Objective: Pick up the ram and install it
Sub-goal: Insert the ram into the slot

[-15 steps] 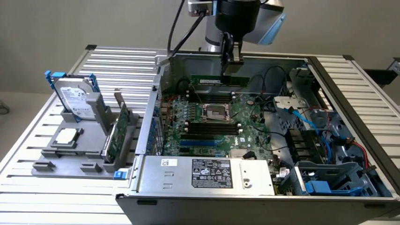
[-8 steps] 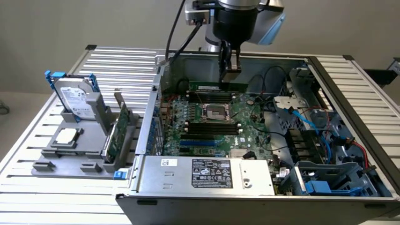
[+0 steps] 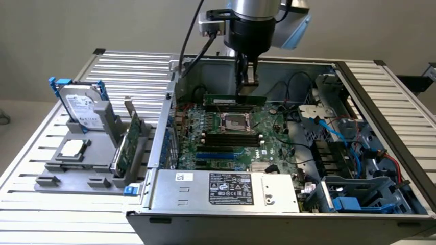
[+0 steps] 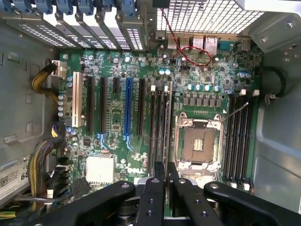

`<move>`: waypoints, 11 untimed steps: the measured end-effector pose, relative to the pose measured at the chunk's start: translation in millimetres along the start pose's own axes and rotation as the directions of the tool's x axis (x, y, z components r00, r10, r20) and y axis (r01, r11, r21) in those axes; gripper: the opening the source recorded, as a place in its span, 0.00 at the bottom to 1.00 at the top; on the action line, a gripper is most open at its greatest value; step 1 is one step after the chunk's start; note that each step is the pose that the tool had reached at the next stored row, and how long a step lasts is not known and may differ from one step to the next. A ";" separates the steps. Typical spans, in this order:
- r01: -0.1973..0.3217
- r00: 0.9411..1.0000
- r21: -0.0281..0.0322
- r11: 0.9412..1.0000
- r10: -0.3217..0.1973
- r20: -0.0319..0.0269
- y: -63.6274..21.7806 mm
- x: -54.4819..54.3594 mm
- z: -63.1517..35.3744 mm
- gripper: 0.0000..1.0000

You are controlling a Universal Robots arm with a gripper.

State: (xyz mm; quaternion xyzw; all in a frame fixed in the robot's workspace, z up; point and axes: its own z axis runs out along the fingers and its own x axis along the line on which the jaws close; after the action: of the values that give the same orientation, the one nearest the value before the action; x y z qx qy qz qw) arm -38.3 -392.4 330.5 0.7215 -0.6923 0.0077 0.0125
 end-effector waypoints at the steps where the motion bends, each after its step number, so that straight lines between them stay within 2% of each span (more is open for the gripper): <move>1: 0.000 1.000 0.000 1.000 0.000 0.000 0.0 -0.1 1.8 0.14; 11: 0.000 1.000 0.000 1.000 0.000 0.000 -0.2 0.2 20.0 0.14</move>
State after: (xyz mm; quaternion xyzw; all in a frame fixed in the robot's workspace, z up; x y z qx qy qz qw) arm -38.2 -393.2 310.5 0.7215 -0.6923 0.0077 0.0124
